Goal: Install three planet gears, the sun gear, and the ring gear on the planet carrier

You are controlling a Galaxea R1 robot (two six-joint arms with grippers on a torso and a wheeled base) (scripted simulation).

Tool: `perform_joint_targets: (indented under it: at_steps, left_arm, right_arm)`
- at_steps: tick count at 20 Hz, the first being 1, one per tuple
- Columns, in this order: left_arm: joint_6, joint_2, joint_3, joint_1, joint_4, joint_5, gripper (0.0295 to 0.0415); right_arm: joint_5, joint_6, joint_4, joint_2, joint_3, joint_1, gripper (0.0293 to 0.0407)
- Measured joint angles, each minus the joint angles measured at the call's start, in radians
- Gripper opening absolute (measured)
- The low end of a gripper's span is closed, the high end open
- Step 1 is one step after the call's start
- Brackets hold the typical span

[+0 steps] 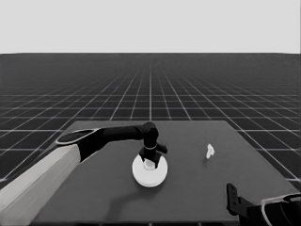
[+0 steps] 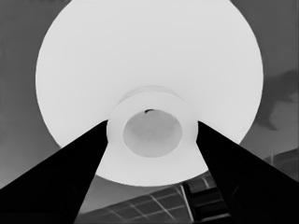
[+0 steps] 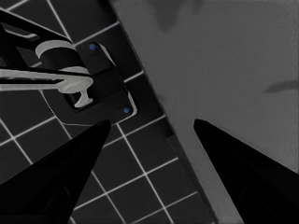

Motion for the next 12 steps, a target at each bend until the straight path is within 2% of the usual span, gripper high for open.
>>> perform_joint_targets:
  at_steps: [2,3,4,12]
  left_arm:
    - [0.017,0.0,0.0,0.0,0.0,0.0,0.0349]
    - [0.023,0.0,0.0,0.0,0.0,0.0,0.0374]
    - [0.026,0.0,0.0,-0.001,0.0,0.0,0.0381]
    - [0.03,0.0,0.0,-0.001,0.0,0.0,0.0385]
  right_arm:
    - [0.0,0.0,0.0,0.0,0.0,0.0,0.0385]
    - [0.0,0.0,0.0,0.0,0.0,0.0,0.0385]
    - [0.0,0.0,0.0,0.0,0.0,0.0,0.0385]
    - [0.0,0.0,0.0,0.0,0.0,0.0,0.0385]
